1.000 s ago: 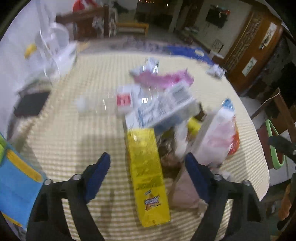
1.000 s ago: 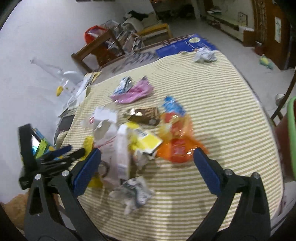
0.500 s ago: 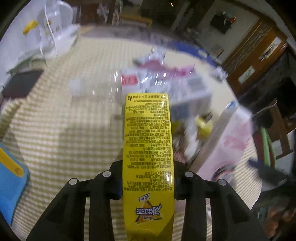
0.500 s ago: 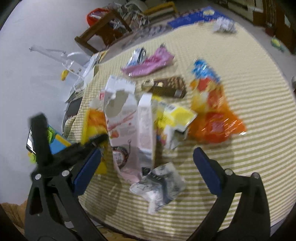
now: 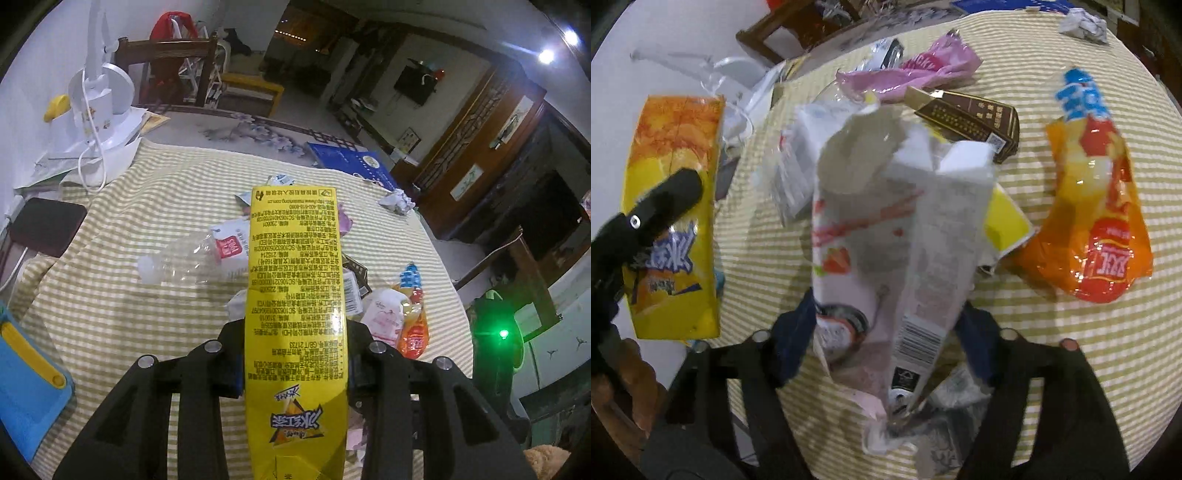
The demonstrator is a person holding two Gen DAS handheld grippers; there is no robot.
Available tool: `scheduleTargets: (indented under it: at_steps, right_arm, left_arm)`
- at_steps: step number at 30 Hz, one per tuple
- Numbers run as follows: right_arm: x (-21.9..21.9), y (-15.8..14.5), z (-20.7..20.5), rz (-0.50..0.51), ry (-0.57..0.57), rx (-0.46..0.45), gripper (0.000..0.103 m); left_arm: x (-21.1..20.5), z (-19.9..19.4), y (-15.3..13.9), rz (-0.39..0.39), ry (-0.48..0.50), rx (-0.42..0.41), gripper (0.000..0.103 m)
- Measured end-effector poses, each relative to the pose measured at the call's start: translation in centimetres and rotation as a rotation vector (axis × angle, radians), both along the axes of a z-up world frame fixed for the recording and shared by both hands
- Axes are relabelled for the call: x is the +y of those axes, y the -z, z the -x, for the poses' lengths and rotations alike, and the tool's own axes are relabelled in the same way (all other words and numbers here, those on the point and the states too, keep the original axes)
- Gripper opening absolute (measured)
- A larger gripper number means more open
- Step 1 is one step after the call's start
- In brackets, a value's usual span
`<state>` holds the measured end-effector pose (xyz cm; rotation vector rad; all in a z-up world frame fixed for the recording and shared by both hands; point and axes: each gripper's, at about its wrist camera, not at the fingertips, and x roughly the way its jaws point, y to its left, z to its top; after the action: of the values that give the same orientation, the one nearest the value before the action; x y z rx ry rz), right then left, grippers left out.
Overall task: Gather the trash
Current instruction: 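Grasp the yellow snack box with the left gripper while the right grasps the pink-white paper carton, then carry the pink-white carton to the red bucket and release it with the right gripper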
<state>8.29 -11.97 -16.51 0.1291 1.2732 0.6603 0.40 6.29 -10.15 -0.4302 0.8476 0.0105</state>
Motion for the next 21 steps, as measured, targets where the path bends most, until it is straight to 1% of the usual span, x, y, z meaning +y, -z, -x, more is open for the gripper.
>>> scheduleTargets:
  at_steps: [3,8,12,14,17,19,21]
  right_arm:
    - [-1.4,-2.1,-0.1,-0.036,0.035,-0.057,0.06]
    - [-4.7,-6.8,-0.1,-0.071,0.126,-0.199,0.06]
    - [-7.3,-9.9,-0.1,-0.06,0.199,-0.302,0.06]
    - [-8.9,-11.3,0.1,-0.048,0.236,-0.352,0.06]
    - [-10.6,-12.5,0.2,-0.035,0.271,-0.4,0.06]
    - [-11.7,-13.3,0.1,-0.031,0.298,-0.425,0.061]
    - [-12.9,-13.9,-0.1,-0.028,0.322,-0.447,0.061]
  left_arm:
    - [-0.6,-0.2,-0.2,-0.007,0.017,-0.003,0.034]
    - [-2.3,-1.2,-1.5,-0.013,0.067,-0.032,0.034]
    - [-3.9,-2.7,-2.4,-0.023,0.108,-0.043,0.034]
    - [-4.9,-3.3,-3.2,-0.024,0.13,-0.061,0.034]
    - [-6.6,-4.1,-4.7,-0.038,0.169,-0.095,0.034]
    - [-8.1,-4.7,-5.8,-0.061,0.195,-0.114,0.034]
    - [-9.1,-4.9,-6.4,-0.069,0.212,-0.127,0.034]
